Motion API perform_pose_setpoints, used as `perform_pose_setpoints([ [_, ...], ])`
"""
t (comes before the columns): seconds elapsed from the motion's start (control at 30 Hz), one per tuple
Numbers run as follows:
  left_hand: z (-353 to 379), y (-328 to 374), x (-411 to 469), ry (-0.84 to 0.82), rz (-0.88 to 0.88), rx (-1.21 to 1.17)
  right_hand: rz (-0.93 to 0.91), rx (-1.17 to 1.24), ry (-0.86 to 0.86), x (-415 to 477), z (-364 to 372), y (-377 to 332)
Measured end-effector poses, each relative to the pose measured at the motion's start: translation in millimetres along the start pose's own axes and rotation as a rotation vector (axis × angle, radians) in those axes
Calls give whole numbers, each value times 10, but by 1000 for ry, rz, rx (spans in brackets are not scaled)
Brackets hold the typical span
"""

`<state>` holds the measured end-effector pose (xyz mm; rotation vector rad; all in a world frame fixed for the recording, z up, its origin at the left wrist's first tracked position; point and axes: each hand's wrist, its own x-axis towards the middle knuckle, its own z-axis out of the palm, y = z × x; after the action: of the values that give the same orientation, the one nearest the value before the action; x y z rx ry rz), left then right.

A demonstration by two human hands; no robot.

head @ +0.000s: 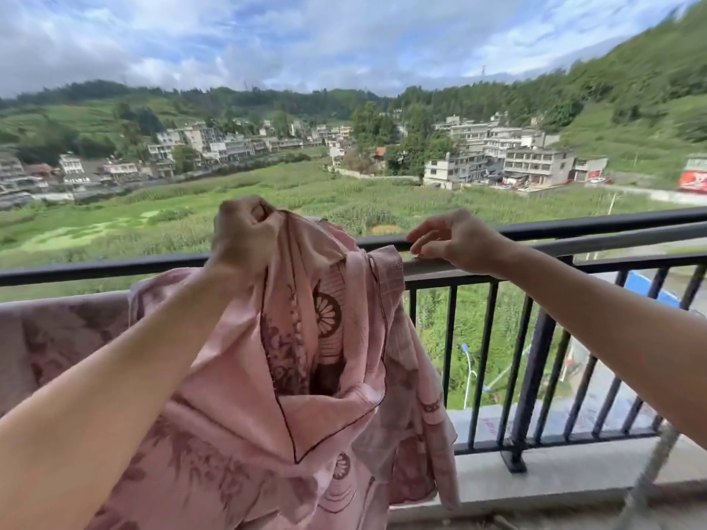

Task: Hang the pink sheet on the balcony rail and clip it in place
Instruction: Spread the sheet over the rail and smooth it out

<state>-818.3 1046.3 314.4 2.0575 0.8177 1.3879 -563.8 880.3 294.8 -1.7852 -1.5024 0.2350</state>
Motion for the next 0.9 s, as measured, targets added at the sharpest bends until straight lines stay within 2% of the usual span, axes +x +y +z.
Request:
perform_pose_setpoints([
  [0.07, -204, -165, 174, 153, -145, -57, -52, -125, -13, -125, -9, 20],
  [0.13, -374, -469, 214, 207, -222, 128, -125, -346, 6, -177, 74, -20],
  [0.2, -419, -759, 119, 121, -268, 420, -225, -597, 49, -160, 169, -69],
  [0.27, -389, -880, 1, 32, -243, 579, -273, -703, 40, -79, 268, -80],
  [0.37, -364, -836, -6, -39, -238, 596, -303, -615, 55, 57, 396, -91],
  [0.5, -315, -723, 21, -69, -239, 588, -317, -497, 227, 102, 280, -198],
  [0.57, -251, -666, 39, -75, -227, 575, -323, -464, 365, 36, 136, -199],
  [0.63, -187, -601, 40, -96, -240, 570, -287, -314, 561, -64, -175, -235],
  [0.77, -53, -425, 38, -149, -297, 583, -169, 30, 1122, -231, -1435, -504],
  [0.83, -20, -341, 53, -175, -331, 603, -123, -23, 1223, -405, -1866, -579],
  [0.9, 65, -269, 60, -206, -303, 643, -87, -142, 1196, -680, -2052, -550],
])
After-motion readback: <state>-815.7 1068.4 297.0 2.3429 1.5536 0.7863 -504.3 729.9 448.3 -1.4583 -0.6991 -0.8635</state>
